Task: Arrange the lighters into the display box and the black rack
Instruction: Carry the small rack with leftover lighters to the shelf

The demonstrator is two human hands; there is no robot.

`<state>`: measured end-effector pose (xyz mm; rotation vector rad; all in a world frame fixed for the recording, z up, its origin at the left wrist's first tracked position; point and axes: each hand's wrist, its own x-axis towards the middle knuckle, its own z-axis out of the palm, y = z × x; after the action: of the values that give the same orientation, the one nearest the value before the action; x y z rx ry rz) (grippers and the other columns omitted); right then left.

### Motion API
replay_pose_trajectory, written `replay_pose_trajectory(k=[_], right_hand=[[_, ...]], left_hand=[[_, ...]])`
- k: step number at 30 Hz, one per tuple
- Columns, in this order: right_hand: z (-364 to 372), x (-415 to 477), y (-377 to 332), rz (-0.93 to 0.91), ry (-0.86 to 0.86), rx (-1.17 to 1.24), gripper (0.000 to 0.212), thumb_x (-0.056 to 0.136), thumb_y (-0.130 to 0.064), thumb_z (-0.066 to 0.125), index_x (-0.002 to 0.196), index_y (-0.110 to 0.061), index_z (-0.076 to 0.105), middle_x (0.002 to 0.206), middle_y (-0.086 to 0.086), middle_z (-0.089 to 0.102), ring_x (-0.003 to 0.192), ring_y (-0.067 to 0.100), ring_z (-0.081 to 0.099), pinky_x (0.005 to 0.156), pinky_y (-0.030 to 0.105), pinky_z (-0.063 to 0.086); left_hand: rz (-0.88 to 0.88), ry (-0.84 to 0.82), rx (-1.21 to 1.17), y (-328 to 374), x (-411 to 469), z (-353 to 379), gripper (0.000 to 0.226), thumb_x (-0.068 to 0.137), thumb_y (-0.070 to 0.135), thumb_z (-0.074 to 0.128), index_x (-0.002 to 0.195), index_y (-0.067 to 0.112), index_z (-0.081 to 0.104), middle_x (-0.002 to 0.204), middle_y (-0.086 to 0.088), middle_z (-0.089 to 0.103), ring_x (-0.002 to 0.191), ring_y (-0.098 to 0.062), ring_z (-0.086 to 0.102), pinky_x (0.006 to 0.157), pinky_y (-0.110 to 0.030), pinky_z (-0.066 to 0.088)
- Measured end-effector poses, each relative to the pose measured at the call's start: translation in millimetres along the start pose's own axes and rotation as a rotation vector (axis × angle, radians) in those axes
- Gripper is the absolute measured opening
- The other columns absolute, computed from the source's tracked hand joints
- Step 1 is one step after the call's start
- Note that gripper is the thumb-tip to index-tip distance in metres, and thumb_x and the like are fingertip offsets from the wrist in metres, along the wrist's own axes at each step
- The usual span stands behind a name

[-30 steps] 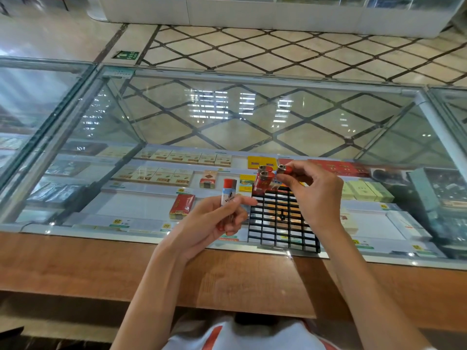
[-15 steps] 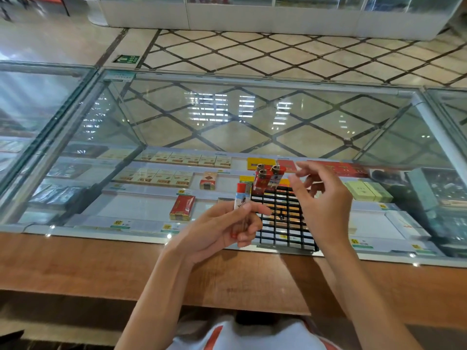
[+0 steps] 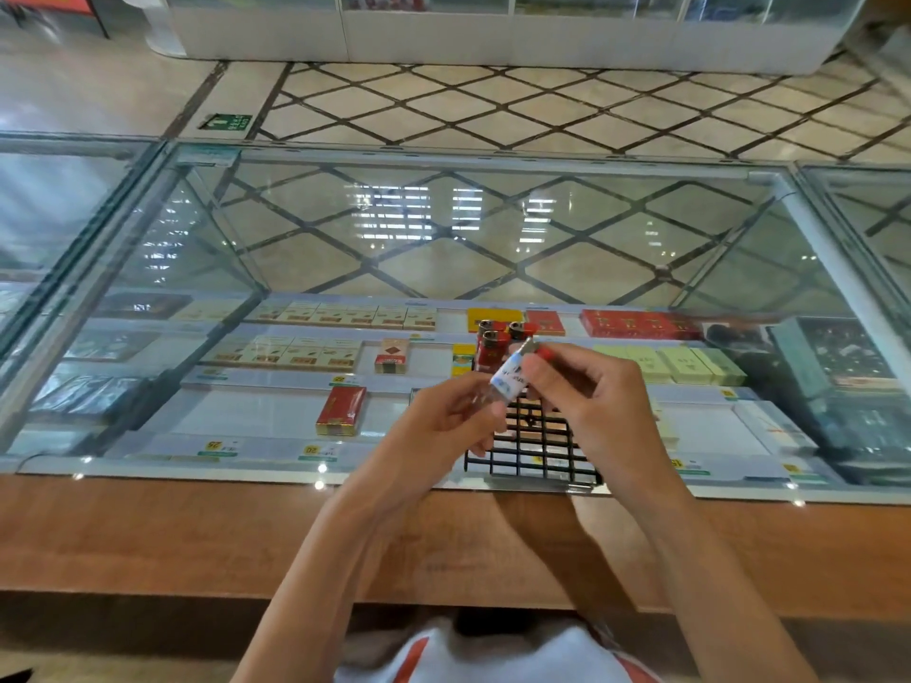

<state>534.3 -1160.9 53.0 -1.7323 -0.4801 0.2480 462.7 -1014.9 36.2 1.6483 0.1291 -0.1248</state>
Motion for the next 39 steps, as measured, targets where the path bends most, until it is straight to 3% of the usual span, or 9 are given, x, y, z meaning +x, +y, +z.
replay_pose_trajectory(k=[4, 7, 12, 17, 22, 27, 33, 37, 39], right_hand=[[-10.1, 6.8, 2.9, 0.028, 0.094, 0.113, 0.013, 0.079, -0.019, 0.065, 0.089, -0.027, 0.069, 0.077, -0.012, 0.072, 0.073, -0.001, 0.067, 0.064, 0.01, 0.05], [-16.8, 10.6, 7.6, -0.032, 0.187, -0.005, 0.019, 0.076, -0.018, 0.07, 0.089, -0.032, 0.068, 0.079, -0.017, 0.071, 0.078, 0.001, 0.067, 0.069, 0.011, 0.051], [-20.4, 15.7, 20.3, -0.21, 0.21, -0.435, 0.028, 0.077, -0.014, 0.071, 0.104, -0.006, 0.069, 0.092, -0.005, 0.064, 0.08, 0.0, 0.059, 0.08, 0.003, 0.044], [-13.7, 20.1, 26.1, -0.301, 0.144, -0.534, 0.021, 0.077, -0.009, 0.071, 0.097, -0.003, 0.07, 0.089, 0.001, 0.066, 0.082, 0.009, 0.058, 0.081, 0.001, 0.04], [-7.0, 24.3, 28.9, -0.336, 0.1, -0.547, 0.023, 0.077, -0.01, 0.072, 0.099, -0.003, 0.07, 0.093, 0.004, 0.069, 0.086, 0.009, 0.059, 0.085, 0.001, 0.038], [-0.2, 25.1, 36.6, -0.313, 0.131, -0.513, 0.022, 0.074, -0.006, 0.075, 0.096, -0.004, 0.071, 0.091, 0.003, 0.07, 0.082, 0.009, 0.062, 0.082, 0.007, 0.044], [-0.9, 25.7, 41.6, -0.248, 0.169, -0.455, 0.021, 0.075, -0.011, 0.076, 0.095, -0.009, 0.072, 0.088, -0.016, 0.062, 0.084, -0.005, 0.056, 0.077, -0.001, 0.04], [-2.4, 21.1, 44.4, -0.189, 0.156, -0.411, 0.023, 0.078, -0.014, 0.074, 0.101, -0.012, 0.07, 0.09, -0.011, 0.065, 0.075, 0.0, 0.061, 0.075, 0.003, 0.043], [-8.4, 15.5, 47.6, -0.146, 0.171, -0.405, 0.024, 0.081, -0.015, 0.072, 0.105, -0.014, 0.068, 0.094, -0.009, 0.066, 0.082, -0.001, 0.062, 0.077, 0.006, 0.046]], left_hand=[[0.038, 0.058, -0.072, -0.2, -0.5, -5.9, 0.026, 0.091, 0.005, 0.053, 0.112, 0.018, 0.06, 0.093, 0.0, 0.07, 0.076, -0.01, 0.064, 0.076, -0.023, 0.054], [0.067, 0.11, -0.078, -6.9, -1.4, -8.7, 0.028, 0.091, 0.005, 0.054, 0.112, 0.022, 0.062, 0.097, 0.003, 0.071, 0.082, -0.011, 0.067, 0.077, -0.023, 0.054], [0.193, 0.341, 0.351, -31.9, -10.9, -15.3, 0.025, 0.087, 0.035, 0.053, 0.112, 0.033, 0.059, 0.104, 0.017, 0.065, 0.096, 0.002, 0.061, 0.083, -0.014, 0.048], [0.145, 0.282, 0.67, -45.7, -20.3, -4.6, 0.046, 0.086, 0.054, 0.043, 0.129, 0.036, 0.045, 0.121, 0.028, 0.041, 0.11, 0.018, 0.037, 0.089, 0.003, 0.027], [0.133, 0.272, 0.751, -49.7, -13.9, 6.1, 0.047, 0.092, 0.042, 0.05, 0.136, 0.027, 0.042, 0.134, 0.013, 0.042, 0.123, 0.005, 0.032, 0.102, -0.013, 0.023], [0.123, 0.269, 0.743, -52.7, -10.7, 7.4, 0.048, 0.092, 0.034, 0.056, 0.136, 0.027, 0.041, 0.135, 0.011, 0.041, 0.119, 0.003, 0.036, 0.098, -0.011, 0.024], [0.117, 0.27, 0.699, -53.3, -7.0, 5.5, 0.049, 0.088, 0.029, 0.061, 0.134, 0.027, 0.043, 0.119, 0.019, 0.042, 0.098, 0.01, 0.037, 0.086, 0.004, 0.025], [0.111, 0.273, 0.699, -53.7, -6.5, 5.9, 0.051, 0.088, 0.03, 0.061, 0.135, 0.027, 0.042, 0.117, 0.019, 0.041, 0.096, 0.01, 0.036, 0.086, 0.003, 0.026], [0.111, 0.269, 0.695, -53.3, -6.6, 6.0, 0.051, 0.088, 0.029, 0.061, 0.135, 0.027, 0.042, 0.118, 0.018, 0.043, 0.096, 0.01, 0.036, 0.085, 0.003, 0.027]])
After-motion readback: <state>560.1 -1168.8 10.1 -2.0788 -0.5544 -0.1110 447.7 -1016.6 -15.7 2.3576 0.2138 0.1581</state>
